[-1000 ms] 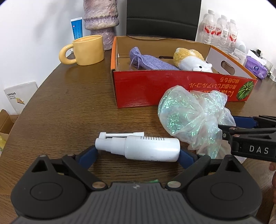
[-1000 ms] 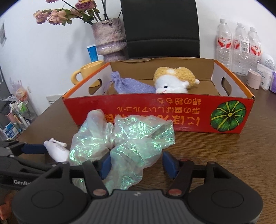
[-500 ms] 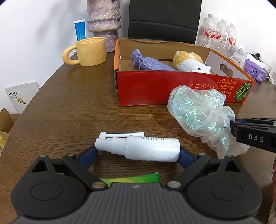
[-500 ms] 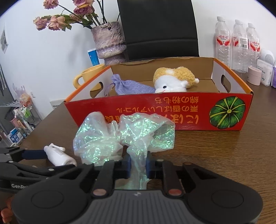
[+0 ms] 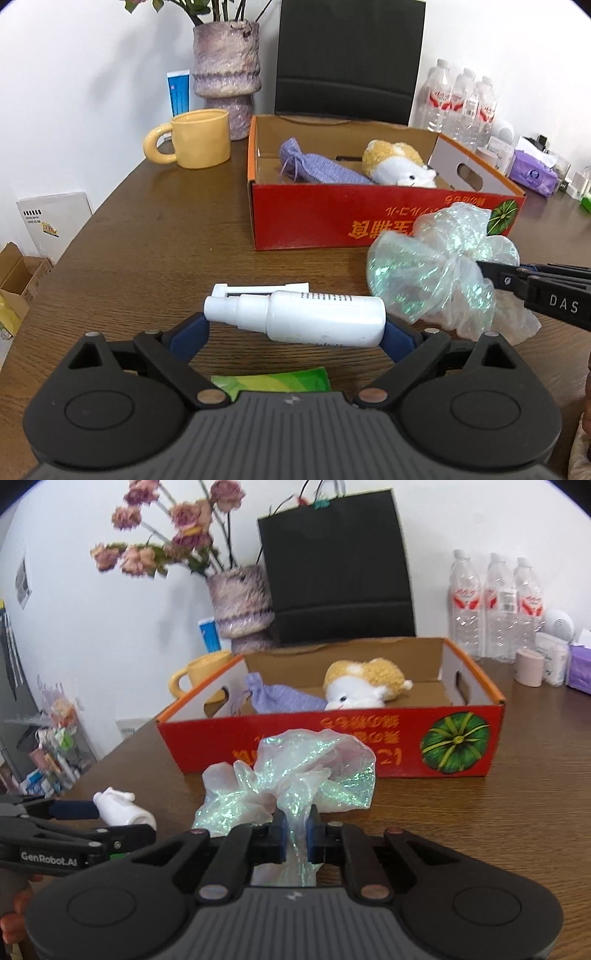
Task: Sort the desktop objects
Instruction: 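Close the right gripper on the plastic bag while the left gripper grasps the white spray bottle, then lift the plastic bag and spray bottle and carry both over the cardboard box, then lower the bag and spray bottle into the box and open both grippers, then withdraw both grippers up and away from the box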
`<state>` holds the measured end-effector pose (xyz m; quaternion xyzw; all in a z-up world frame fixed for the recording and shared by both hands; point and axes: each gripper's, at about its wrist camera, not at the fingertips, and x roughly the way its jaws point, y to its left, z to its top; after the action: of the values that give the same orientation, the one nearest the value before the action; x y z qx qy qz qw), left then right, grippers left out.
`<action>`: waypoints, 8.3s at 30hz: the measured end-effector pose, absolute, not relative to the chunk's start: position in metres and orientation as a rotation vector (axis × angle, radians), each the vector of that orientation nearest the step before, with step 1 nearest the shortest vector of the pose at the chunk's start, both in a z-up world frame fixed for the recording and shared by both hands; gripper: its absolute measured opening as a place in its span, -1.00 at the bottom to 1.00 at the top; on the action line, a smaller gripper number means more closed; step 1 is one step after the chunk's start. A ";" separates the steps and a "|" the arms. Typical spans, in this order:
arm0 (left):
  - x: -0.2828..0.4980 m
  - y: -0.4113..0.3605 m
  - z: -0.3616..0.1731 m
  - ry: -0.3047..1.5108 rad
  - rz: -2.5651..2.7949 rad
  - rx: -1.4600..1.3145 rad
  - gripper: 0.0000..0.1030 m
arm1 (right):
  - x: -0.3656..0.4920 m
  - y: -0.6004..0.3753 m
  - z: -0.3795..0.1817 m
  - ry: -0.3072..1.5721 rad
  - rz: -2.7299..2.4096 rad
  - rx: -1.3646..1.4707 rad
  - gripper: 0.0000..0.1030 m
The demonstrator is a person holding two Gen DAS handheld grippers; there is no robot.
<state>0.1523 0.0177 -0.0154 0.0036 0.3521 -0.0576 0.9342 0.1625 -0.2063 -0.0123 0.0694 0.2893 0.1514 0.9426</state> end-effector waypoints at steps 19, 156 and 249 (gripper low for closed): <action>0.114 0.004 0.017 0.636 -0.174 -0.008 0.89 | 0.121 -0.234 0.018 0.542 0.328 0.152 -0.84; 0.333 -0.051 0.003 0.660 -0.043 0.030 1.00 | 0.335 -0.279 0.024 0.556 0.156 0.193 0.37; 0.096 0.022 0.067 0.468 -0.049 -0.069 1.00 | 0.108 -0.188 0.057 0.560 0.407 0.023 0.81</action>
<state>0.0964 0.0223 0.0667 -0.0339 0.2316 -0.0245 0.9719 0.1083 -0.1882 0.0568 0.0113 0.2747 0.1997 0.9405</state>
